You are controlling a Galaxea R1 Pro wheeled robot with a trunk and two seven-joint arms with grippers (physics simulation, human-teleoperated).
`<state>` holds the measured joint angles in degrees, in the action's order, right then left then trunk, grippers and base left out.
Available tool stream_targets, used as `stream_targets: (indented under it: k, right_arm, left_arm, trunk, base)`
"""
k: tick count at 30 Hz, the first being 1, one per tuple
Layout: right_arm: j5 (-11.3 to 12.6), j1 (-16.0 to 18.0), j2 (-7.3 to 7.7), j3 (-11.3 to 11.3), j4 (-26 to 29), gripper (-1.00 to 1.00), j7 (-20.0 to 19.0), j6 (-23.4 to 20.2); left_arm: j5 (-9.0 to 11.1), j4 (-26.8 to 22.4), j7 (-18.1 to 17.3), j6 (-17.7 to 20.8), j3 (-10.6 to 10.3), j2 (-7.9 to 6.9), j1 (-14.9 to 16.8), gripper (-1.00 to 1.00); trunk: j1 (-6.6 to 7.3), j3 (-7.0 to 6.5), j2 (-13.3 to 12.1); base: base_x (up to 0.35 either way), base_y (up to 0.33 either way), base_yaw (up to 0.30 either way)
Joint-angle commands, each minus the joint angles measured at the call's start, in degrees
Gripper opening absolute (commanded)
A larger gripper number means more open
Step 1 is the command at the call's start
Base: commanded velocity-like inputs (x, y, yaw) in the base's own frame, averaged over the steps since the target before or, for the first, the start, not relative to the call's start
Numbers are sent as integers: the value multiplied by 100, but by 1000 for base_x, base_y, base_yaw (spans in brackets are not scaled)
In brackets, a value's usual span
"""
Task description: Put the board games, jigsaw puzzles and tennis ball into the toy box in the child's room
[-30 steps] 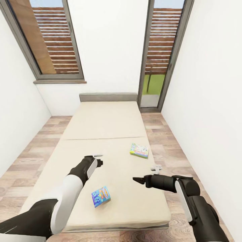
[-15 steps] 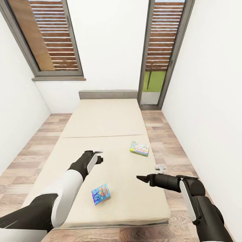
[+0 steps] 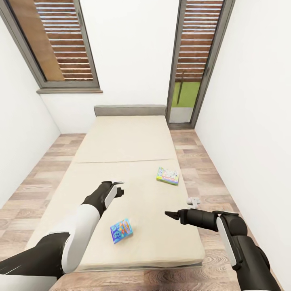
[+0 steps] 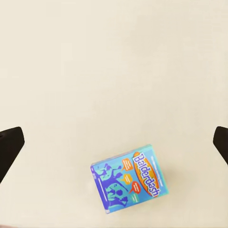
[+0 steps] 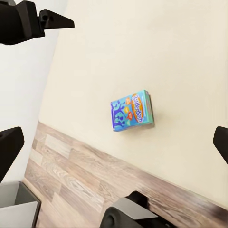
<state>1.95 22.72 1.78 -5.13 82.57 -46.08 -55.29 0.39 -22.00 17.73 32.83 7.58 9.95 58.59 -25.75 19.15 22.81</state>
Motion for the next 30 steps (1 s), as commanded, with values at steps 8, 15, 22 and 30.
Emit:
stream_targets:
  k: [8, 15, 22, 30]
  right_arm:
    - [27, 12, 14, -13, 6, 100, -7, -44]
    - [49, 13, 24, -13, 21, 100, -7, -44]
    - [59, 10, 24, -6, 22, 100, -7, -44]
    - [49, 9, 24, -5, 20, 100, -7, -44]
  left_arm:
    - [5, 1, 20, 22, 23, 5, 3, 100]
    - [5, 3, 20, 22, 17, 5, 3, 100]
    - [5, 3, 18, 22, 17, 5, 3, 100]
    - [5, 3, 5, 16, 16, 5, 3, 100]
  trunk:
    - [-3, 84, 11]
    - [-3, 149, 11]
    - [-3, 214, 11]
    - [-3, 288, 11]
  base:
    - [0, 0, 0]
    - [0, 0, 0]
    - [0, 0, 0]
    - [0, 0, 0]
